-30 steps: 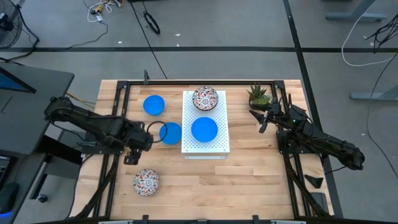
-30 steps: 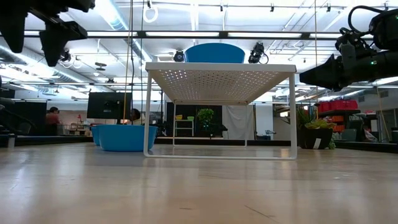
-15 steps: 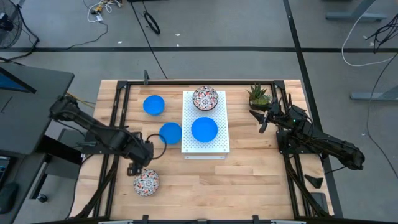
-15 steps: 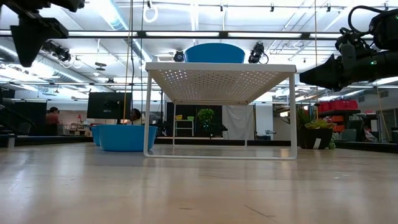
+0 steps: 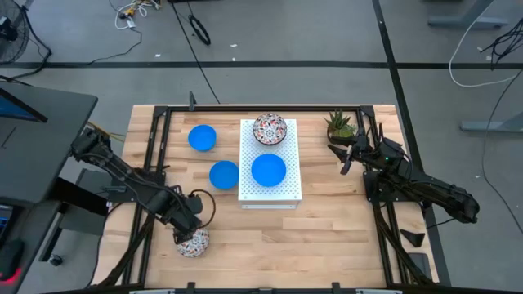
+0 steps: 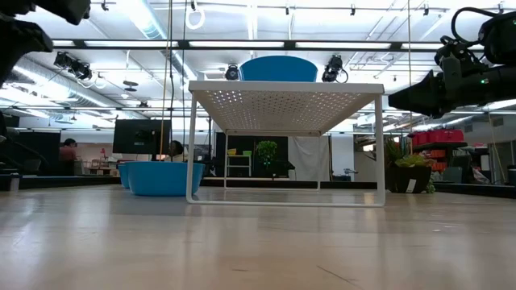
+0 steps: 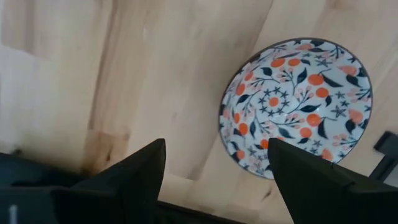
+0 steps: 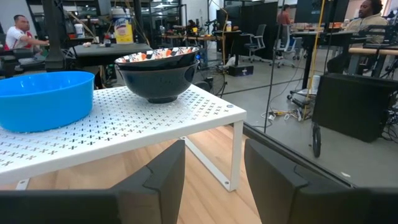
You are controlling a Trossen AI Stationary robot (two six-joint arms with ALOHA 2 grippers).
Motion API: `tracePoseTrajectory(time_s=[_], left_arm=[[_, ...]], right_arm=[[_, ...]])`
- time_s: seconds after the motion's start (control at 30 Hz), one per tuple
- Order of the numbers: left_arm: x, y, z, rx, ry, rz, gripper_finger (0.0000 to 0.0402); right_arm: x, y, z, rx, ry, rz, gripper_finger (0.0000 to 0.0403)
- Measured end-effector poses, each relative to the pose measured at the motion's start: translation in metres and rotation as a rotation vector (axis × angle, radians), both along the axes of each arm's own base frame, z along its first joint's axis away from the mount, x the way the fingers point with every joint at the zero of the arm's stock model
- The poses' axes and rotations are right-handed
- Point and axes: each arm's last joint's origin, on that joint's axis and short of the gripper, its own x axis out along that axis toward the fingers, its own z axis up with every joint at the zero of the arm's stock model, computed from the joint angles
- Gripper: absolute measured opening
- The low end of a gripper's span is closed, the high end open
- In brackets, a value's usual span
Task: Pick & Place Mini bowls
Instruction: Stack the white bowl on top of the other white bowl on the shelf
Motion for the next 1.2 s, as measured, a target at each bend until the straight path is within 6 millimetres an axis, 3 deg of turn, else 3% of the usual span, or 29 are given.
tracePoseTrajectory(time_s=[0.47, 0.93, 1.2], left_arm=[[0.009, -0.014, -0.023, 0.048, 0.07, 0.148, 0.0288], [0.024, -0.024, -0.058, 0.156, 0.127, 0.146, 0.0288], [0.025, -0.025, -0.083, 0.123, 0.1, 0.146, 0.0288]], right_arm=[[0.0, 0.0, 0.0, 0.0, 0.0, 0.0, 0.0169], [0.0, 0.0, 0.0, 0.0, 0.0, 0.0, 0.0169], [0.0, 0.0, 0.0, 0.0, 0.0, 0.0, 0.0169]])
